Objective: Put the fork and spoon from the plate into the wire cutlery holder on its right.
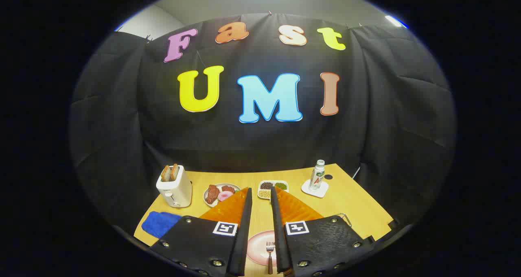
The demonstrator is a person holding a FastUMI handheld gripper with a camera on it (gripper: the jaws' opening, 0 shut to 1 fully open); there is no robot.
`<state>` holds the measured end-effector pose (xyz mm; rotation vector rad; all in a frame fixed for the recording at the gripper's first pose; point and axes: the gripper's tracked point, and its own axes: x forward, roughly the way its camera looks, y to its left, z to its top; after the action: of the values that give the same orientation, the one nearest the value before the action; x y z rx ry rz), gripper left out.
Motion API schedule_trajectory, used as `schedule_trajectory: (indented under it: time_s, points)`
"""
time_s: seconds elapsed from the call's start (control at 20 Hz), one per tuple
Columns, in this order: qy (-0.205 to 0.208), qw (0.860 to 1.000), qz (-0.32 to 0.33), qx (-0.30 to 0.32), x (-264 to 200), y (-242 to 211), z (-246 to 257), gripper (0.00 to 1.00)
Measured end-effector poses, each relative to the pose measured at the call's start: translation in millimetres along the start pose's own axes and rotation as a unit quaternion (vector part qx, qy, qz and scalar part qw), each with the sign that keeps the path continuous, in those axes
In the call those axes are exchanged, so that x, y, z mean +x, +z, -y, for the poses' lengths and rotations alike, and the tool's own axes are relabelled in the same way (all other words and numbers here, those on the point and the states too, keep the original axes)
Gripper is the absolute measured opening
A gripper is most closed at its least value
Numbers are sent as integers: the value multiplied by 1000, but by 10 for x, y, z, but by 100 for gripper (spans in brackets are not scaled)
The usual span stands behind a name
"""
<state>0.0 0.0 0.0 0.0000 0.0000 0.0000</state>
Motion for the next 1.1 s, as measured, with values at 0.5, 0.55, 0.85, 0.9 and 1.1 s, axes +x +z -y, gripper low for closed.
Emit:
schedule_trajectory:
  time_s: [0.5, 0.55, 0.85, 0.9, 1.1]
  points:
    - [-42, 982, -182, -17, 242, -1100, 391, 29]
    - [-46, 979, -198, -19, 254, -1191, 425, 29]
    - [-63, 942, -326, -52, 277, -1944, 620, 29]
    - [-66, 931, -352, -64, 265, -2085, 657, 29]
    - [-53, 904, -417, -79, 249, -2502, 667, 29]
